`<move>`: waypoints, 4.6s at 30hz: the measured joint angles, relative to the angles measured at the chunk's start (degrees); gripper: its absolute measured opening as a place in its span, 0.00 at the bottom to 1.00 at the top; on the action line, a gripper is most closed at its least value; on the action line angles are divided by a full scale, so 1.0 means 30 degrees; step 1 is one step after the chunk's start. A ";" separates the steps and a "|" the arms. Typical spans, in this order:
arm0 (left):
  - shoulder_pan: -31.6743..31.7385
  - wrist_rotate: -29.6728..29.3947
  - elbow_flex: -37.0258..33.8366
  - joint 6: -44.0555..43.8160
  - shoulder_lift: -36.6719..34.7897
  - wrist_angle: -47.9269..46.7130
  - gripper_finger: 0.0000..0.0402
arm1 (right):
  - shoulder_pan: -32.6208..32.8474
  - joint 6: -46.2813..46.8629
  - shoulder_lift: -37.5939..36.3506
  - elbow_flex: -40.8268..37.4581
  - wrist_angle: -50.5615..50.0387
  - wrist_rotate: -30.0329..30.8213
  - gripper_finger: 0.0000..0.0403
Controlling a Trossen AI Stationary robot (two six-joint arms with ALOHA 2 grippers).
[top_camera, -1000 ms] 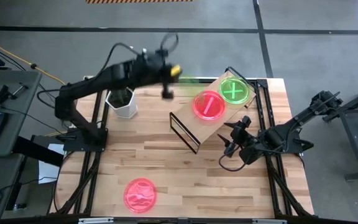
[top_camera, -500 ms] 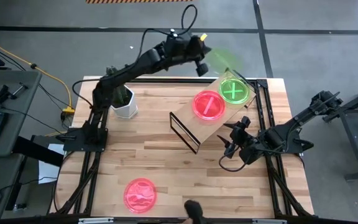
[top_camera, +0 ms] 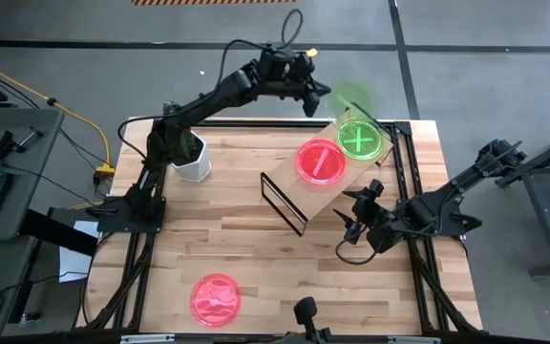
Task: Place and stack plates onto a shelf
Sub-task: Stack the green plate on top of green plate on the shelf, then stack the pink plate on top of the pink plate on the shelf
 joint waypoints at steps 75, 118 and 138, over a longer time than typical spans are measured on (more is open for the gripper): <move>-0.2262 0.0578 -0.0580 0.4665 -0.4422 -0.6718 0.33 | 0.0006 0.1024 0.1480 0.0000 0.1085 0.2869 0.65; -1.8507 0.0887 -3.1372 -0.1895 -1.2798 1.0785 0.33 | -0.1211 0.1523 0.1480 0.0000 0.1930 0.0174 0.65; -1.8869 -0.1431 -3.1372 0.1133 -0.9152 1.0667 0.33 | -0.1211 0.1865 0.1480 0.0000 0.1880 0.0042 0.65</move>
